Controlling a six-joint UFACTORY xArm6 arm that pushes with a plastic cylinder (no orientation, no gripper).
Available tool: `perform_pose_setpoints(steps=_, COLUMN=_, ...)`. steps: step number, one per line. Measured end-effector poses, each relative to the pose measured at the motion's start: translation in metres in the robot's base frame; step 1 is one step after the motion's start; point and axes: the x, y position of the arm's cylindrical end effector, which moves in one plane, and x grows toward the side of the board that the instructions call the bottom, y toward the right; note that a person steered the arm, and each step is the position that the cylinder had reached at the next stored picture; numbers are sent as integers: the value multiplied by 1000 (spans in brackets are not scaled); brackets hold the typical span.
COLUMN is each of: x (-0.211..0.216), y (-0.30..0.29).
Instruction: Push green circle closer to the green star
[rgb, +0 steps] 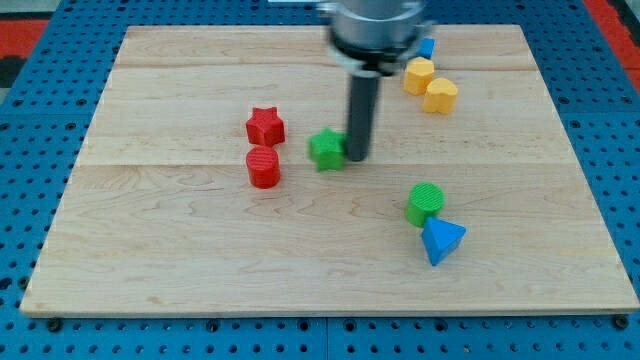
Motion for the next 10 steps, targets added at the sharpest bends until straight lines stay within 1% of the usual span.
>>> perform_pose_setpoints(steps=1, x=-2, y=79)
perform_pose_setpoints(steps=2, x=27, y=179)
perform_pose_setpoints(steps=3, x=97, y=211)
perform_pose_setpoints(steps=4, x=126, y=177)
perform_pose_setpoints(steps=6, x=77, y=54)
perform_pose_setpoints(steps=7, x=63, y=4)
perform_pose_setpoints(steps=9, x=51, y=-46)
perform_pose_setpoints(steps=10, x=50, y=-50)
